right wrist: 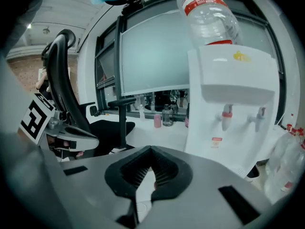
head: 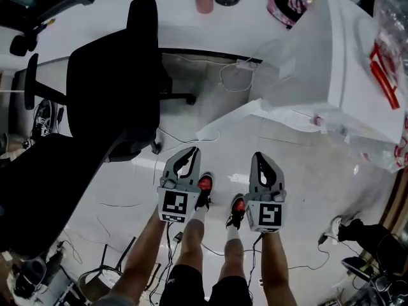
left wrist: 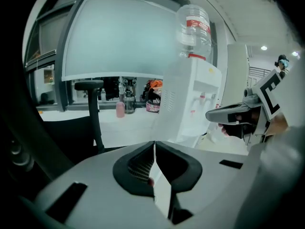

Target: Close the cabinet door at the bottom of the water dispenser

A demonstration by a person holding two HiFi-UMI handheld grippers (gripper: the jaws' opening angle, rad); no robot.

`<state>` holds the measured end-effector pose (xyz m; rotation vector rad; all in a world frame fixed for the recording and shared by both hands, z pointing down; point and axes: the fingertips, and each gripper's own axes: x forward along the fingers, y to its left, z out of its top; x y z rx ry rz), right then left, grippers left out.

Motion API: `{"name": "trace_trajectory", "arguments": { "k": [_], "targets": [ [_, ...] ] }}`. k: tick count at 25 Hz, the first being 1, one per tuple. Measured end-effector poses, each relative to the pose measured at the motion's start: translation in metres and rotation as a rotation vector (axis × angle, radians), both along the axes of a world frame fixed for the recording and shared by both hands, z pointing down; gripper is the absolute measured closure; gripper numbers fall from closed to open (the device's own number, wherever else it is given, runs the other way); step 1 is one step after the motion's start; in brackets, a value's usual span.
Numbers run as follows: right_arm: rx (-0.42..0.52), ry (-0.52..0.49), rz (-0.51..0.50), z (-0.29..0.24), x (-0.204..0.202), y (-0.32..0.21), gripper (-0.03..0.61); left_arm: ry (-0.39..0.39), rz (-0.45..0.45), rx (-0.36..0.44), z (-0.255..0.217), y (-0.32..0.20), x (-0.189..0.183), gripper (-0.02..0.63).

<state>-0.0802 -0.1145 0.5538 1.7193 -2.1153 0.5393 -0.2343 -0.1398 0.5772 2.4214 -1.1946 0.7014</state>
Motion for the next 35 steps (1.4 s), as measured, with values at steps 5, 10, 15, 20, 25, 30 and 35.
{"name": "trace_trajectory", "arguments": {
  "k": [5, 10, 15, 20, 25, 30, 35],
  "targets": [
    [-0.054, 0.016, -0.003, 0.057, -0.008, -0.005, 0.566, -0.03, 0.043, -0.024, 0.063, -0.006, -0.002, 0.581],
    [-0.028, 0.0, 0.004, 0.093, -0.015, -0.01, 0.566, -0.052, 0.065, -0.054, 0.111, -0.007, -0.003, 0.58],
    [-0.047, 0.0, 0.023, 0.117, -0.014, -0.012, 0.566, -0.07, 0.105, -0.09, 0.145, -0.009, -0.002, 0.452],
    [-0.061, -0.002, 0.041, 0.128, -0.011, -0.015, 0.566, -0.119, 0.131, -0.099, 0.173, -0.014, -0.002, 0.356],
    [-0.079, 0.008, 0.063, 0.139, -0.006, -0.017, 0.566, -0.127, 0.152, -0.118, 0.196, -0.018, 0.002, 0.354],
    [-0.098, 0.014, 0.077, 0.15, -0.005, -0.014, 0.566, -0.145, 0.185, -0.141, 0.215, -0.015, 0.003, 0.354],
    [-0.097, 0.003, 0.093, 0.155, -0.004, -0.014, 0.566, -0.157, 0.195, -0.129, 0.222, -0.014, 0.0, 0.377]
  ]
}}
